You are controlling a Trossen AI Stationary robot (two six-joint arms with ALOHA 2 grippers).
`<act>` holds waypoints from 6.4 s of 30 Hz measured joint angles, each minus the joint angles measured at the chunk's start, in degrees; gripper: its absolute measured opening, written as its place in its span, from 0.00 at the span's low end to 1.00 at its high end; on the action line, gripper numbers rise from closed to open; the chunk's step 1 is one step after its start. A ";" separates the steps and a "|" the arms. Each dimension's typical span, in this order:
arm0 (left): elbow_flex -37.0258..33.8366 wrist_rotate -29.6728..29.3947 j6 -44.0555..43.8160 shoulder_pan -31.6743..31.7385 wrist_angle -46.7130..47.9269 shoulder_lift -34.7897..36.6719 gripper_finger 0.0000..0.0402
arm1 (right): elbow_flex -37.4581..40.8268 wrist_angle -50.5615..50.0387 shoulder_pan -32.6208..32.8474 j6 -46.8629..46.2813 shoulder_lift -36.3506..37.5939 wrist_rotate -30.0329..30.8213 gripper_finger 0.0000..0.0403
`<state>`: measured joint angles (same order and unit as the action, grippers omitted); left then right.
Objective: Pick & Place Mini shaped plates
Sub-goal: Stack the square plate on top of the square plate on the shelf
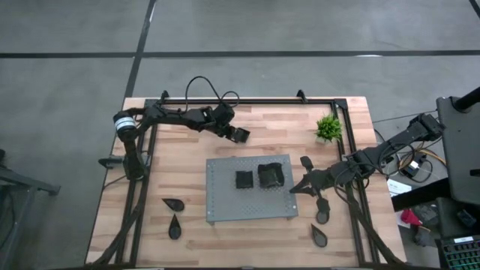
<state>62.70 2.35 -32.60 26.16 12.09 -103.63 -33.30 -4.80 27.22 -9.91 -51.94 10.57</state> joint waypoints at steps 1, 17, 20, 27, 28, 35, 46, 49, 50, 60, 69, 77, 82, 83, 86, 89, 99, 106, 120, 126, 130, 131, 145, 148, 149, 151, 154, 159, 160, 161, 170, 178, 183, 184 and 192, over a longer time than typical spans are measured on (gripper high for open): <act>0.00 -0.15 0.01 0.02 -0.04 0.00 0.16 | 0.00 -0.02 0.00 0.00 0.00 0.00 0.02; 0.28 -0.35 -0.33 0.08 -0.99 -0.63 0.49 | 0.00 -0.48 0.01 0.03 0.00 0.00 0.02; 0.25 -0.35 -0.59 0.08 -1.80 -1.20 0.51 | 0.00 -0.45 0.00 0.31 0.00 0.00 0.02; 0.28 -0.30 -1.99 0.08 -3.35 -2.16 0.49 | 0.00 -0.42 0.00 0.07 0.00 0.00 0.02; 0.26 -0.31 -1.99 0.07 -3.75 -2.16 0.49 | 0.00 -0.42 0.00 0.07 0.00 0.00 0.02; 0.26 -0.30 -2.27 0.04 -4.12 -2.16 0.46 | 0.00 -0.42 0.00 0.07 0.00 0.02 0.02; -0.12 -0.58 -2.09 0.00 -4.64 -3.04 0.38 | 0.00 -0.42 0.00 0.04 0.00 0.02 0.02; -0.09 -0.73 -2.01 0.00 -5.25 -3.04 0.36 | 0.00 -0.42 0.00 0.04 0.00 0.02 0.02; -0.09 -0.80 -2.01 -0.02 -5.18 -3.07 0.35 | 0.00 -0.42 0.00 0.02 0.00 0.02 0.02; -0.04 -0.20 -1.96 -0.11 -5.29 -5.15 0.25 | 0.09 -0.42 0.00 0.04 0.00 0.02 0.02; 0.78 0.12 -1.75 -0.11 -5.26 -5.07 0.09 | 0.11 -0.44 0.00 0.04 0.00 0.02 0.02; 2.52 0.45 0.75 -0.23 -5.43 -5.07 0.01 | 0.48 -0.48 0.00 0.03 0.01 0.04 0.02; 3.63 1.53 0.99 -0.27 -5.08 -5.07 0.00 | 0.52 -0.48 0.00 0.02 0.00 0.04 0.02; 3.92 1.71 1.15 -0.27 -5.08 -5.04 0.00 | 0.52 -0.48 0.00 0.02 0.01 0.04 0.02; 4.89 1.82 1.40 -0.35 -3.84 -4.69 0.00 | 0.52 -0.48 0.00 0.02 0.00 0.04 0.02; 5.74 1.79 2.08 -0.38 -2.38 -3.89 0.00 | 0.52 -0.46 0.00 0.02 0.01 0.04 0.02; 7.65 1.31 5.97 -0.46 6.32 2.92 0.00 | 0.52 -0.44 -0.02 0.26 0.02 0.04 0.02; 7.61 1.12 9.20 -0.44 11.24 11.74 0.00 | 0.52 -0.42 -0.11 0.46 0.02 0.04 0.02; 7.56 10.77 12.17 -0.94 16.57 25.07 0.00 | 0.52 -0.12 -0.13 0.78 0.02 0.07 0.02; 7.50 12.45 13.68 -2.88 17.64 25.27 0.00 | 0.52 0.69 -0.13 1.53 0.02 0.09 0.02; 7.50 14.09 13.65 -3.00 17.96 25.26 0.00 | 0.52 0.79 -0.13 0.58 0.02 0.07 0.02; 7.50 14.17 13.50 -3.07 18.09 25.25 0.00 | 0.52 0.75 -0.13 0.15 0.02 0.07 0.02; 7.34 14.12 13.67 -4.38 20.46 24.94 0.00 | 0.59 0.66 -0.11 -1.61 0.02 0.04 0.02; 7.34 14.12 13.94 -4.36 20.44 24.78 0.00 | 0.59 0.66 -0.11 -1.51 0.02 0.04 0.02; 7.34 14.10 13.94 -4.35 20.47 24.67 0.00 | 0.59 0.66 -0.11 -1.49 0.02 0.04 0.02; 7.34 14.10 13.94 -4.36 20.53 24.47 0.00 | 0.59 0.66 -0.11 -1.49 0.02 0.04 0.02; 7.34 14.10 13.97 -4.44 20.51 24.37 0.00 | 0.61 0.63 -0.11 -1.49 0.02 0.04 0.02; 7.34 14.08 13.99 -4.58 20.51 24.26 0.00 | 0.61 0.63 -0.11 -1.46 0.02 0.04 0.02; 7.34 14.08 14.04 -4.58 20.51 24.26 0.00 | 0.61 0.63 -0.11 -1.46 0.02 0.04 0.02; 7.34 14.06 14.08 -4.57 20.51 24.26 0.00 | 0.63 0.61 -0.11 -1.46 0.02 0.02 0.02; 7.34 13.51 14.50 -4.66 20.53 24.26 0.00 | 0.63 0.61 -0.11 -1.44 0.02 0.04 0.02; 7.34 13.47 14.47 -4.73 20.99 24.26 0.00 | 0.63 0.61 -0.11 -1.51 0.02 0.02 0.02; 7.34 13.45 14.46 -5.12 20.99 24.26 0.00 | 0.63 0.61 -0.11 -1.70 0.02 0.02 0.02; 7.34 13.45 14.43 -5.22 20.98 24.26 0.00 | 0.63 0.61 -0.11 -1.70 0.02 0.02 0.02; 7.34 14.89 12.72 -6.15 20.95 24.26 0.00 | 0.63 0.61 -0.11 -1.53 0.02 0.02 0.02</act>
<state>70.04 17.24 -19.88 20.01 33.04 -79.37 -32.67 -4.19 27.11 -11.44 -51.92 10.59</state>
